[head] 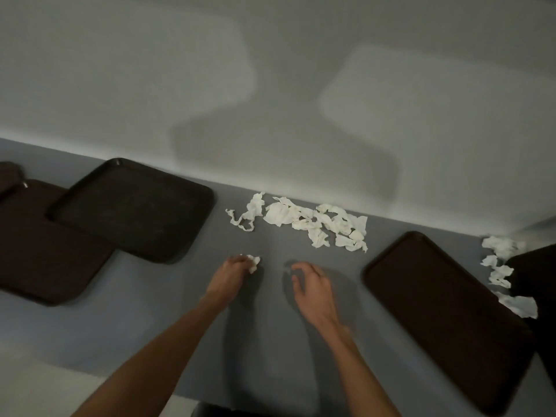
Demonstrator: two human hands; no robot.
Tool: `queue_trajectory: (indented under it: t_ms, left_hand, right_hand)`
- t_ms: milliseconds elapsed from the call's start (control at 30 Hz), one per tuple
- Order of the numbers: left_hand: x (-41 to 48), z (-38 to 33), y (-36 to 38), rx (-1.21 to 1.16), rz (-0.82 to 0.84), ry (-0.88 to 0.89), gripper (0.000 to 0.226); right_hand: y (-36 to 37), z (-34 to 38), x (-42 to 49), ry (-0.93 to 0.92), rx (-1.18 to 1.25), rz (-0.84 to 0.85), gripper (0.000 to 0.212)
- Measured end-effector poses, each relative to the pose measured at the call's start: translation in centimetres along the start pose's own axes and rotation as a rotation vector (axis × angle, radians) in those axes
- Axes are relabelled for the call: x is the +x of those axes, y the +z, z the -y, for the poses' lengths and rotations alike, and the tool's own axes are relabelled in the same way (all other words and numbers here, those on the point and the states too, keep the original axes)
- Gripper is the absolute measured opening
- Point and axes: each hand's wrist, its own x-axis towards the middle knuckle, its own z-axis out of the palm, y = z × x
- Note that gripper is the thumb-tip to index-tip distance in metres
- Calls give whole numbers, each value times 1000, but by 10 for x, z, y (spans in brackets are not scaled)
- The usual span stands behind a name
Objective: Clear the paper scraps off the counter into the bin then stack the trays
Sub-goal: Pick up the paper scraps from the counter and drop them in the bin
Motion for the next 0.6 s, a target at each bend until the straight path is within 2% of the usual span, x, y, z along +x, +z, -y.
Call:
queue_trajectory:
  t_ms: [200, 300, 400, 500, 600]
  left_hand:
    - [-53, 22, 7, -4, -92, -86, 18]
    - [-70, 30, -3, -106, -158, -165, 25]
    - [-88, 32, -25, -223, -238, -235, 28]
    - [-101, 36, -41, -263, -288, -226, 30]
    - [-111, 41, -52, -256, -375, -210, 36]
  right_hand:
    - [42, 44, 78, -120, -12, 156, 31]
    - [57, 77, 138, -208, -94, 164, 38]
    - [65, 105, 198, -174, -247, 239, 53]
    - [83, 106, 235, -182, -495, 407, 71]
    - [102, 98, 228, -315, -623, 415, 64]
